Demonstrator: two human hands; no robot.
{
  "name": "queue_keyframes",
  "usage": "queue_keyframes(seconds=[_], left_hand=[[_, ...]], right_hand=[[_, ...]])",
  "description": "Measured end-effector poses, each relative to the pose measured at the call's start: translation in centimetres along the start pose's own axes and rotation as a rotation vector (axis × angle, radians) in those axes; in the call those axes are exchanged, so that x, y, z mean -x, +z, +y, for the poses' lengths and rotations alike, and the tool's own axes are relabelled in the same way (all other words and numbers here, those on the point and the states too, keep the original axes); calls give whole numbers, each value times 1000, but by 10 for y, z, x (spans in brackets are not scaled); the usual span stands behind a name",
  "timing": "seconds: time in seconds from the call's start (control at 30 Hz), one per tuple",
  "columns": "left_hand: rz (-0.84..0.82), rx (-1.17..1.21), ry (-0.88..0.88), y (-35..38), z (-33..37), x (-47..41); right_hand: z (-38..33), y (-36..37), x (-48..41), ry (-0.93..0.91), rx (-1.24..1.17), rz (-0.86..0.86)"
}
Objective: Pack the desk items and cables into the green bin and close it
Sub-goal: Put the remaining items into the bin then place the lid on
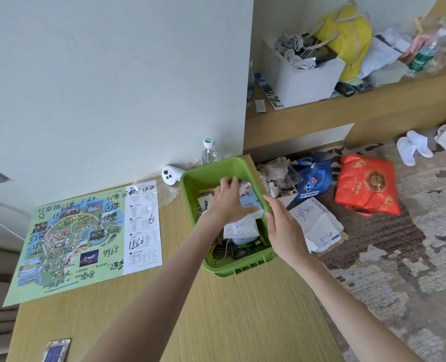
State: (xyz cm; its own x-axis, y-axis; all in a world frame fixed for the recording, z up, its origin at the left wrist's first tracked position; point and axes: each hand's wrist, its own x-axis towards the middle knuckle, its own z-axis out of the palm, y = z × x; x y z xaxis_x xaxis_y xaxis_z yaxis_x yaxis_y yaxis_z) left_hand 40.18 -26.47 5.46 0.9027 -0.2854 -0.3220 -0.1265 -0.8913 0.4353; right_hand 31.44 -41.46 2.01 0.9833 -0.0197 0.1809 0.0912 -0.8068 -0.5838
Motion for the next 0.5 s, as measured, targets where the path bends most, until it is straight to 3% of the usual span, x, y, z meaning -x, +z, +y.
queue_keyframes(seconds=[0.1,0.23,0.37,0.5], left_hand=[[173,262,-132,-17,-10,-7],[329,206,-113,-30,-23,-16],[281,91,39,-29,-27,-28],[164,-55,78,-21,-27,-28]], right_hand=[[2,2,0,-15,-7,9],[1,3,0,3,-11,12],[0,2,0,-6,-16,0],[-1,1,-1,-5,2,-10]])
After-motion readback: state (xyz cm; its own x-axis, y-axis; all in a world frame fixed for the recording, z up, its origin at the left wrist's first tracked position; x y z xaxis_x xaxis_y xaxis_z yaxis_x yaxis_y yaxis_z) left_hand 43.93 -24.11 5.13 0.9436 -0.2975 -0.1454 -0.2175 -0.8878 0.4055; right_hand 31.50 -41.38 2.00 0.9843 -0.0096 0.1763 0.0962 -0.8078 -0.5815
